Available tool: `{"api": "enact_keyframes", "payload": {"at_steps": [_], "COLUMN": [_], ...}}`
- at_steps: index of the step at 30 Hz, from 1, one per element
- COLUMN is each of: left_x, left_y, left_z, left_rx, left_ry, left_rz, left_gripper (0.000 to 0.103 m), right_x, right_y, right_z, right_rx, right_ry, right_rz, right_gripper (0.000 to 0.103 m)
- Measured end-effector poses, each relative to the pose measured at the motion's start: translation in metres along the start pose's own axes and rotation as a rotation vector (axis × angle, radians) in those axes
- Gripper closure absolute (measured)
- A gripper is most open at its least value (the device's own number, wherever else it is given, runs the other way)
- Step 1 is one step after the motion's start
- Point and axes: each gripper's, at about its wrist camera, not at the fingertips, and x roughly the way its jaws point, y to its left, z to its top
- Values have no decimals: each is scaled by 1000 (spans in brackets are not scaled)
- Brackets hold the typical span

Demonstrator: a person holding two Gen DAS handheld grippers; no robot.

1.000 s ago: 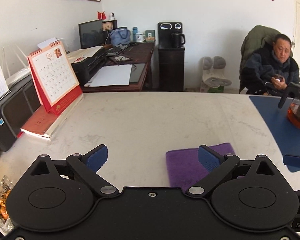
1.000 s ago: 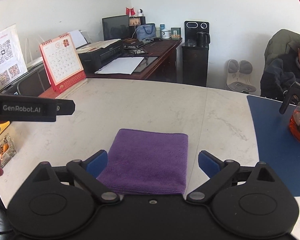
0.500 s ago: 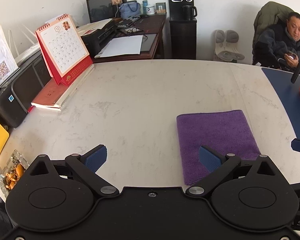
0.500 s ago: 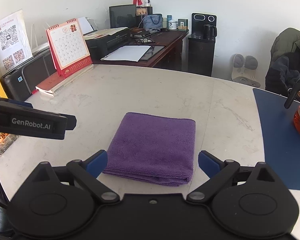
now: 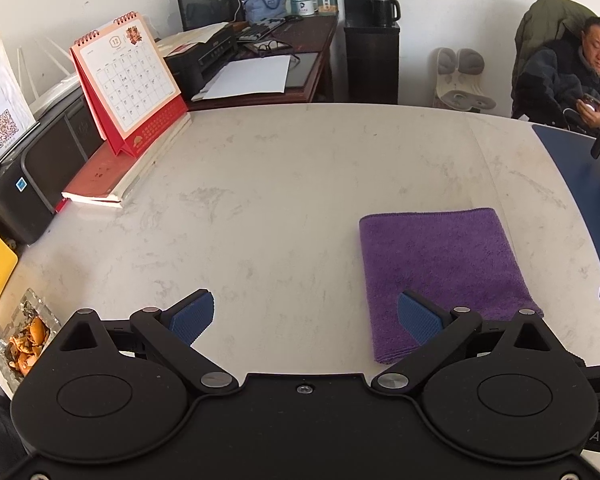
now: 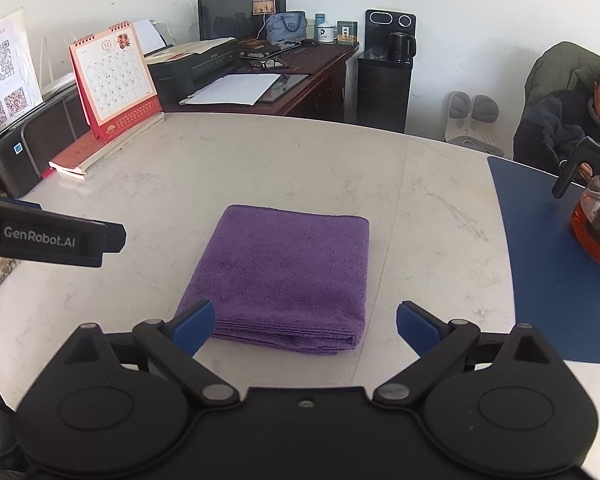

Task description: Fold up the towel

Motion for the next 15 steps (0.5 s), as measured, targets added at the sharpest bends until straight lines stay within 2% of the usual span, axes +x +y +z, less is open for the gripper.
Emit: {"api": "enact_keyframes", "payload": {"at_steps": [15], "left_x": [12], "left_y": [-5], "left_z": [3], "left_rx": [9], "left_ry": [23], "left_rz": [-19], "left_gripper": [3], "right_x": [8], "right_y": [-2], "right_z": [3], "right_rx": [-11], "right_ry": [18], "right_rz": [-24], "right_gripper": [6]}}
